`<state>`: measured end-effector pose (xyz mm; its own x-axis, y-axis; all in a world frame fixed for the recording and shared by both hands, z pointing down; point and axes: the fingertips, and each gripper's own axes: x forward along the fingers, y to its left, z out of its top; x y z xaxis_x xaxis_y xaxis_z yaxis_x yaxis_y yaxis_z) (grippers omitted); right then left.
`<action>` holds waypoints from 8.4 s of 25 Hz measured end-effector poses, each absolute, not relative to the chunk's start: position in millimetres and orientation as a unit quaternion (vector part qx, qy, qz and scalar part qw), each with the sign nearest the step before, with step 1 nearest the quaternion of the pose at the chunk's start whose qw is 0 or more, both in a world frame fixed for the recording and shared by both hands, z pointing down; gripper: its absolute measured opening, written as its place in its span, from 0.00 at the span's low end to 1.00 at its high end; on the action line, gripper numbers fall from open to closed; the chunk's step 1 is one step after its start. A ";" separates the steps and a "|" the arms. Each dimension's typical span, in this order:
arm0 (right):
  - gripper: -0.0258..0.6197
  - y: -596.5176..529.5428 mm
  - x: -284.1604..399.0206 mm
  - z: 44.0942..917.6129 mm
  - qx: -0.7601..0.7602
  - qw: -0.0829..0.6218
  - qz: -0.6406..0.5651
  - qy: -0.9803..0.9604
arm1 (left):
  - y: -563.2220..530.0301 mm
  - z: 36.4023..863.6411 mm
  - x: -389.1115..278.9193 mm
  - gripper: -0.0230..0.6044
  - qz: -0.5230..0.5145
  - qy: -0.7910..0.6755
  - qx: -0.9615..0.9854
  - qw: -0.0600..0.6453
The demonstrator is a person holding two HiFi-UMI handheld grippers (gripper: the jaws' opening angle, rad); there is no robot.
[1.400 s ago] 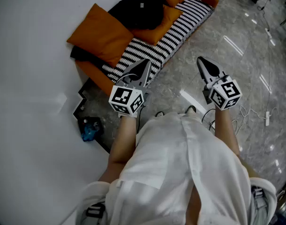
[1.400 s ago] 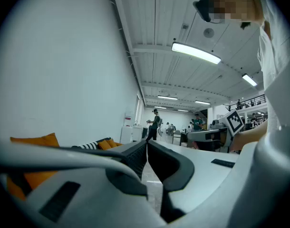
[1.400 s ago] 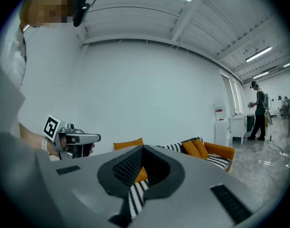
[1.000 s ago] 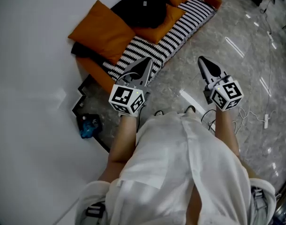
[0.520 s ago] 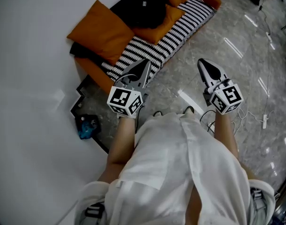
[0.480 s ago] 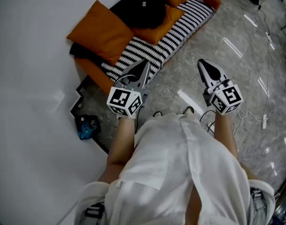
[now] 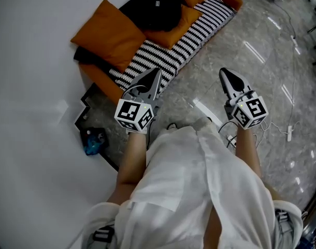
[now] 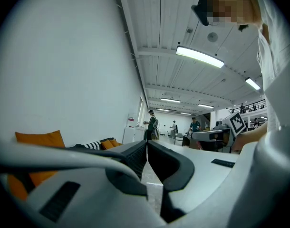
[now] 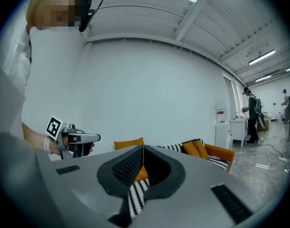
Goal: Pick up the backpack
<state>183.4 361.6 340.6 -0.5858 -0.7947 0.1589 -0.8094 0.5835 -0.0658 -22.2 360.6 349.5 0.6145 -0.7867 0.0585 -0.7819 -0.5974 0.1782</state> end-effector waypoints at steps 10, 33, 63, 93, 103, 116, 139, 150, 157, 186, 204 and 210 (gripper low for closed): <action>0.07 334.4 214.6 366.5 0.461 0.066 0.088 -0.881 | 336.3 369.6 0.4 0.08 0.000 -0.438 0.891 0.118; 0.07 132.7 343.1 358.5 0.426 0.057 0.077 -0.900 | 154.7 357.4 141.3 0.08 0.015 -0.453 0.885 0.103; 0.07 -171.7 144.9 342.1 0.315 0.066 0.063 -0.945 | -116.9 366.1 -53.6 0.08 -0.053 -0.527 0.839 0.123; 0.07 -321.8 -29.8 444.8 0.051 0.190 0.077 -0.977 | -195.7 450.4 -132.4 0.08 -0.026 -0.656 0.728 0.197; 0.16 -371.6 -69.3 509.4 -0.029 0.240 0.076 -0.967 | -237.0 488.3 -144.2 0.08 -0.030 -0.699 0.677 0.230; 0.23 -411.0 -110.8 616.5 -0.056 0.317 0.069 -0.944 | -270.1 571.7 -163.5 0.20 -0.026 -0.705 0.650 0.283; 0.31 -444.2 -201.7 711.5 -0.131 0.415 -0.042 -0.900 | -293.5 716.3 -210.6 0.39 0.059 -0.721 0.575 0.382; 0.30 -436.3 -216.2 738.8 -0.153 0.449 -0.077 -0.877 | -306.4 748.8 -217.3 0.42 0.088 -0.714 0.564 0.405; 0.13 -422.6 -192.8 725.7 -0.174 0.443 -0.041 -0.878 | -300.6 740.7 -207.1 0.43 0.071 -0.728 0.553 0.399; 0.11 -384.5 -39.9 597.5 -0.035 0.321 0.125 -0.938 | -293.4 648.6 -84.6 0.14 0.052 -0.664 0.635 0.390; 0.11 -367.2 44.2 515.0 0.050 0.243 0.181 -0.952 | -274.3 539.8 -6.1 0.11 0.084 -0.603 0.723 0.327; 0.11 -344.8 43.2 488.8 0.043 0.210 0.196 -0.957 | -263.0 497.7 -25.7 0.11 0.098 -0.617 0.727 0.284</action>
<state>43.2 -344.8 488.8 -0.9079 0.0003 0.4191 -0.1649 0.9191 -0.3579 -25.7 -263.0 497.7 0.2186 -0.8415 0.4941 -0.9534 -0.0764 0.2917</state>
